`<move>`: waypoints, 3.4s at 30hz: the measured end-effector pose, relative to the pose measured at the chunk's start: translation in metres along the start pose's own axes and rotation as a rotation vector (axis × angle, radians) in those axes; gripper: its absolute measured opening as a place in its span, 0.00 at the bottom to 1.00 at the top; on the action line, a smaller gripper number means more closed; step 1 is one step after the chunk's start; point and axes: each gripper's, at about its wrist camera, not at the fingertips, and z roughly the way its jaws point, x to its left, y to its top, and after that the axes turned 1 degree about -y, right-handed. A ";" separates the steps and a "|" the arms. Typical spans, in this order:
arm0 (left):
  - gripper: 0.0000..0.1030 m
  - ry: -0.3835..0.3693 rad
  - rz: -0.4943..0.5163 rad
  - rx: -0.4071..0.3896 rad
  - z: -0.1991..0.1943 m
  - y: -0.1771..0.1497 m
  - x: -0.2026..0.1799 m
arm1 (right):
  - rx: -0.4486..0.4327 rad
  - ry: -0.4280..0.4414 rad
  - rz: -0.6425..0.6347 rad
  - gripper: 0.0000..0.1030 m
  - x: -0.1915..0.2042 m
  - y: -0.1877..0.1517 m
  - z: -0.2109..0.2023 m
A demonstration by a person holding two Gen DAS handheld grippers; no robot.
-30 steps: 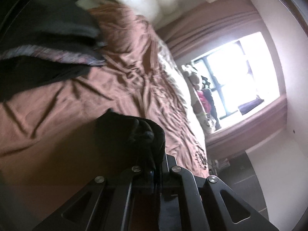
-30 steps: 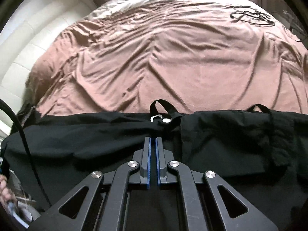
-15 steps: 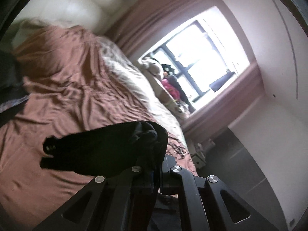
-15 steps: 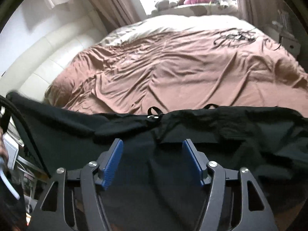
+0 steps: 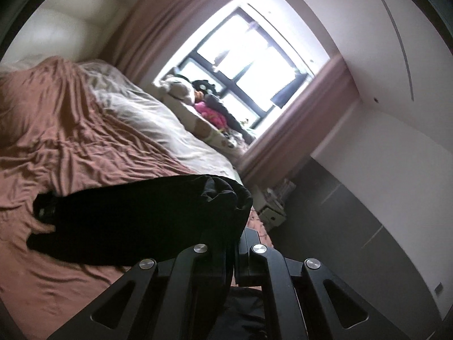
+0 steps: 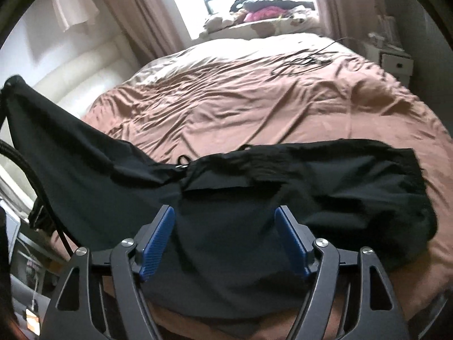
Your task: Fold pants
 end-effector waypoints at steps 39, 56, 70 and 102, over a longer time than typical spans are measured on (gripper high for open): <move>0.03 -0.231 0.109 0.508 0.272 -0.176 -0.169 | -0.133 -0.154 0.403 0.71 -0.177 -0.105 -0.124; 0.51 -0.255 0.125 0.796 0.315 -0.310 -0.186 | -0.119 -0.076 0.576 0.71 -0.210 -0.137 -0.125; 0.72 -0.105 0.132 0.727 0.261 -0.284 -0.099 | -0.117 0.025 0.637 0.71 -0.219 -0.132 -0.103; 0.56 0.211 -0.118 0.656 0.179 -0.279 0.127 | -0.082 0.147 1.058 0.41 -0.306 -0.114 0.000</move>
